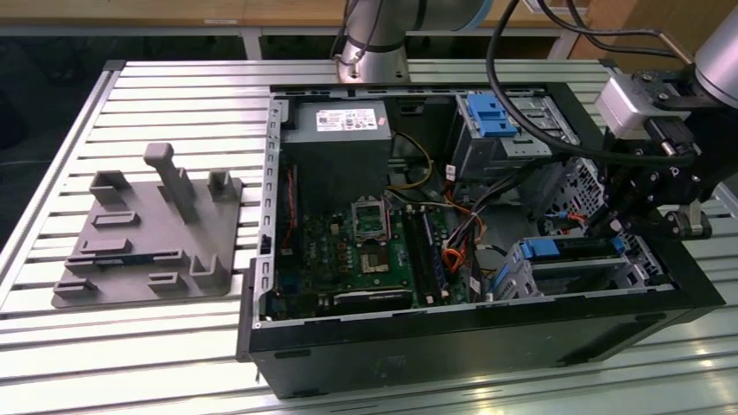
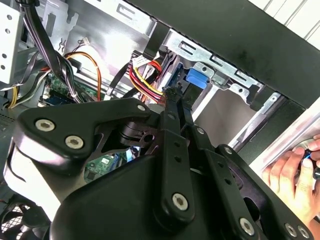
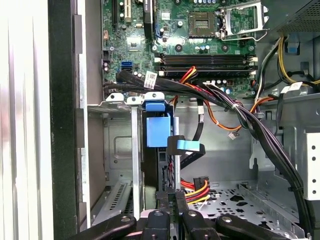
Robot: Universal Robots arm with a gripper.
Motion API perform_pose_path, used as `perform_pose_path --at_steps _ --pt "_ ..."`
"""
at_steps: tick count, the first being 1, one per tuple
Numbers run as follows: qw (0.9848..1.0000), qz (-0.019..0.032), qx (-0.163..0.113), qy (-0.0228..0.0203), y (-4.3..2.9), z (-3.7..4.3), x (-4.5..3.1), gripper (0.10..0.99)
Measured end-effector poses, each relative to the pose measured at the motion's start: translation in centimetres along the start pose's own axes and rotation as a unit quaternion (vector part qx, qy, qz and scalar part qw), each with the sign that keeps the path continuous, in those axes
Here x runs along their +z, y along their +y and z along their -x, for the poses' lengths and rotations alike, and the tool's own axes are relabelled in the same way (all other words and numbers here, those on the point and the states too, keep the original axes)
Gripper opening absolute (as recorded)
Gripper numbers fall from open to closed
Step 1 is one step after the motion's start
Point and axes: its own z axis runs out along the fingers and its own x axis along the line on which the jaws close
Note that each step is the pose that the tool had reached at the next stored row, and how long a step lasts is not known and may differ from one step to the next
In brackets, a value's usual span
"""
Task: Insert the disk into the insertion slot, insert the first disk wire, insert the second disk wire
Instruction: 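Insert the first disk wire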
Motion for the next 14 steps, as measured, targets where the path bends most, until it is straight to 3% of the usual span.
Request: perform_pose_path --at_steps 14 --pt "1.0000 0.0007 -0.003 0.0015 0.00 -0.02 0.17 0.165"
